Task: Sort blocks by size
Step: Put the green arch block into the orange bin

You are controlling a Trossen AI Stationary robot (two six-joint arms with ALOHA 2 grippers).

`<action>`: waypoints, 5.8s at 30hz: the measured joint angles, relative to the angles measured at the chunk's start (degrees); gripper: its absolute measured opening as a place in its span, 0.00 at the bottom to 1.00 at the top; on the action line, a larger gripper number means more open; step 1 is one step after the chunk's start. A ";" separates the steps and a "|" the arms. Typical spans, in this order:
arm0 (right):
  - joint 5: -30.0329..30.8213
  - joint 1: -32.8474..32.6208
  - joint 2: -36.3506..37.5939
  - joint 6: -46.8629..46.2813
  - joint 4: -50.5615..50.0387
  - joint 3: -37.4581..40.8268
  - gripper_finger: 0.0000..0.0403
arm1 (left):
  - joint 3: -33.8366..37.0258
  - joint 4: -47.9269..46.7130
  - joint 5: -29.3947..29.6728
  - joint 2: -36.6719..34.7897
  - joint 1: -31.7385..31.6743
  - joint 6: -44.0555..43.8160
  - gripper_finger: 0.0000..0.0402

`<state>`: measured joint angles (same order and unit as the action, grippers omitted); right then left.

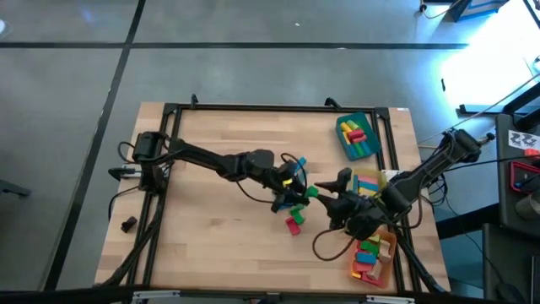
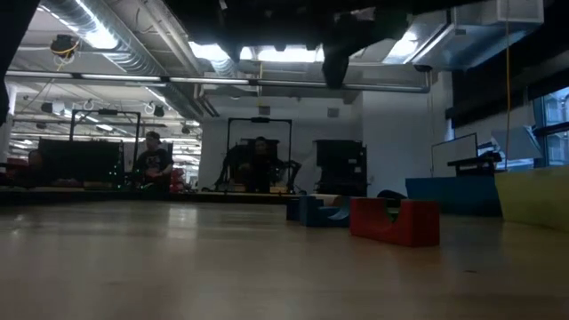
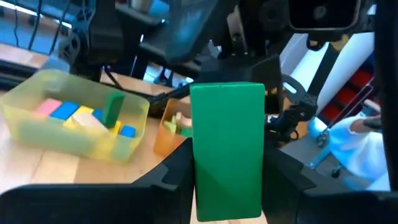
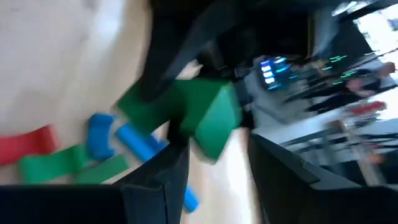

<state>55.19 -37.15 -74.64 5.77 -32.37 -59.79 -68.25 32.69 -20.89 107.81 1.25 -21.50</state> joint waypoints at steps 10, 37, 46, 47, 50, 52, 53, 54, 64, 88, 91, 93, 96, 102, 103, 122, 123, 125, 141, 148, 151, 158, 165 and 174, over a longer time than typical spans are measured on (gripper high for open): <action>2.58 0.02 -0.38 8.11 9.84 0.00 0.41 | 0.00 4.72 0.63 0.00 0.90 0.97 0.30; -2.29 0.04 -0.34 9.72 11.75 0.00 0.09 | 0.00 5.49 0.05 0.04 2.89 2.94 0.31; -4.28 0.09 -0.34 9.63 12.37 -0.02 0.01 | 0.00 5.04 0.87 0.04 3.39 2.20 0.39; -4.32 0.09 -0.34 9.63 12.22 -0.02 0.01 | 0.00 4.62 0.94 0.04 3.37 1.10 0.41; -4.69 0.07 -0.34 9.57 12.44 -0.02 0.02 | 0.00 3.14 1.37 0.04 3.33 0.51 0.47; -4.73 0.04 -0.34 9.57 12.33 -0.02 0.01 | 0.00 1.96 1.41 0.04 3.31 0.48 0.51; -4.72 0.04 -0.34 9.57 12.32 -0.02 0.01 | 0.00 1.64 1.41 0.04 3.29 0.48 0.52; -4.70 0.04 -0.34 9.57 12.32 -0.02 0.01 | 0.00 1.21 1.46 0.04 3.29 0.63 0.53; -4.64 0.04 -0.34 9.54 12.11 -0.02 0.01 | 0.00 0.81 1.30 0.04 2.65 2.12 0.54; -20.54 0.04 -0.36 -4.04 -2.07 -0.02 0.03 | 0.00 -61.10 2.83 -10.95 5.84 24.96 0.55; -21.92 0.04 -0.36 -5.79 -2.02 -0.02 0.03 | 0.02 -67.82 6.17 -10.39 7.69 26.70 0.55; -22.20 0.11 -0.36 -8.51 -2.05 -0.02 0.04 | 0.04 -71.14 7.45 -10.16 8.82 24.62 0.55; -22.75 0.55 -0.36 -12.27 -2.10 -0.02 0.04 | 0.05 -73.60 8.49 -10.21 10.26 21.30 0.55; -26.50 3.13 -0.36 -16.77 -2.06 -0.02 0.06 | 0.03 -73.99 14.30 -9.81 13.05 14.24 0.55; -27.11 3.73 -0.36 -17.36 -2.06 -0.02 0.08 | 0.18 -74.09 15.26 -9.72 13.50 13.55 0.55; -27.82 6.45 -0.36 -17.71 -1.80 -0.02 0.30 | 6.12 -65.03 20.02 -8.83 17.65 6.12 0.55; -27.83 6.45 -0.36 -17.71 -1.82 -0.02 0.30 | 6.12 -64.72 20.30 -8.83 17.69 6.11 0.55; -27.83 6.45 -0.36 -17.71 -1.80 -0.02 0.30 | 6.08 -64.26 20.51 -8.44 17.91 5.88 0.55; -28.44 6.44 -0.36 -18.01 -1.82 -0.02 0.30 | 6.08 -63.30 20.81 -3.72 19.00 3.48 0.41; -37.04 6.43 0.00 -20.75 -12.38 -4.20 0.30 | 6.02 -63.43 20.66 -3.73 18.96 3.45 0.12; -36.85 6.43 0.01 -24.82 -22.34 -8.09 0.30 | 5.90 -62.67 20.26 -3.85 18.45 2.78 0.05; -33.23 6.40 6.63 -29.45 -35.65 -9.35 0.30 | 6.05 -56.56 20.99 -3.69 15.80 -1.02 0.06; -31.67 6.43 25.64 -31.76 -20.30 9.55 0.30 | 6.05 -47.55 20.83 -3.69 12.47 -1.99 0.05; -33.82 6.43 37.12 -34.12 28.23 36.76 0.30 | 6.05 -26.27 20.76 -3.69 7.91 4.49 0.05</action>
<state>21.36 -30.72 -37.53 -28.35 -4.14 -23.02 -62.19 6.42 -0.14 104.12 9.16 -17.01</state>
